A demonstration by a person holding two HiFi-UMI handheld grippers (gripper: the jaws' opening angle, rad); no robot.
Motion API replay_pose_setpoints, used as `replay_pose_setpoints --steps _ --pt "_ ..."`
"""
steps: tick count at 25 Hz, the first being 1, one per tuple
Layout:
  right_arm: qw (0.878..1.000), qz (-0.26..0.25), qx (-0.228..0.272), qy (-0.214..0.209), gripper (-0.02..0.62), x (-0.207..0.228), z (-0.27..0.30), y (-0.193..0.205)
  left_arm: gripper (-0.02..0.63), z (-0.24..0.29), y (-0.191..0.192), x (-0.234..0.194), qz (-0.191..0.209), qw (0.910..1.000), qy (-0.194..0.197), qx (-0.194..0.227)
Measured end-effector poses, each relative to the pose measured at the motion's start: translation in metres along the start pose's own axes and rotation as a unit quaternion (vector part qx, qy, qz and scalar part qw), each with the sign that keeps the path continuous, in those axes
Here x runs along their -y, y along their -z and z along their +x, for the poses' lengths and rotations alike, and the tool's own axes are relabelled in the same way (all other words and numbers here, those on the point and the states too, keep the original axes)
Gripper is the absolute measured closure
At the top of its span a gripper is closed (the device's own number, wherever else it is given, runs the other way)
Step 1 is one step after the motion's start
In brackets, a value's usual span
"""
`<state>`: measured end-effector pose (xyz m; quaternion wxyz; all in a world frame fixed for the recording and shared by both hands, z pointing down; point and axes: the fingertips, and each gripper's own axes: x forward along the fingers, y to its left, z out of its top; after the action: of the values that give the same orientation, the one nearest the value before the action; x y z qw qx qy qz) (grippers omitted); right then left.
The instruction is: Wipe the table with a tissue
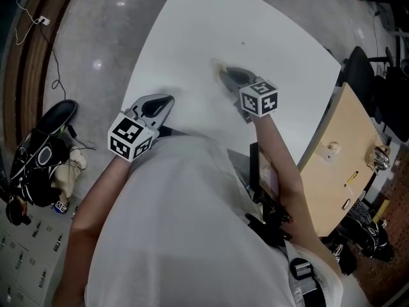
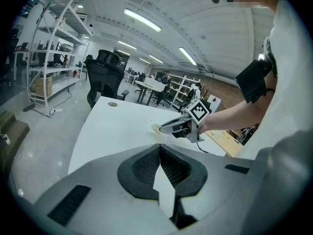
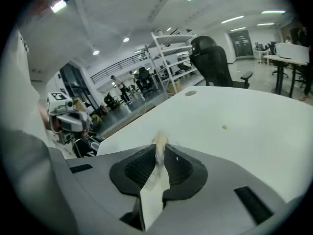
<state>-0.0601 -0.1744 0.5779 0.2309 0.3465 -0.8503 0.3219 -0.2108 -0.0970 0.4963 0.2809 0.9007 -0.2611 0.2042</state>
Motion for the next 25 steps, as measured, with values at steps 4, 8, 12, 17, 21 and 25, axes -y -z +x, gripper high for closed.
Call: replay_pose_setpoints --steps 4,8,12,17,21,25 --pt "0.996 0.035 0.016 0.076 0.535 0.054 -0.023 -0.005 0.6 0.003 0.001 0.004 -0.002 1.0 0.005 -0.001" --pt "0.987 0.068 0.022 0.143 0.535 0.093 -0.029 -0.007 0.6 -0.006 0.002 -0.008 -0.005 1.0 -0.003 -0.001" --pt "0.981 0.049 0.009 0.186 0.535 0.125 -0.042 -0.012 0.6 -0.003 0.002 -0.008 -0.011 0.9999 -0.004 -0.001" --pt "0.978 -0.023 -0.022 0.208 0.535 0.142 -0.032 -0.025 0.6 -0.006 0.002 -0.011 -0.014 0.9998 -0.012 0.001" --pt "0.967 -0.106 -0.068 0.221 0.535 0.151 -0.021 -0.03 0.6 -0.004 0.006 -0.014 -0.018 0.9998 -0.01 -0.001" --pt "0.956 -0.172 -0.088 0.222 0.535 0.152 -0.012 -0.039 0.6 -0.005 0.006 -0.016 -0.018 0.9997 -0.013 -0.004"
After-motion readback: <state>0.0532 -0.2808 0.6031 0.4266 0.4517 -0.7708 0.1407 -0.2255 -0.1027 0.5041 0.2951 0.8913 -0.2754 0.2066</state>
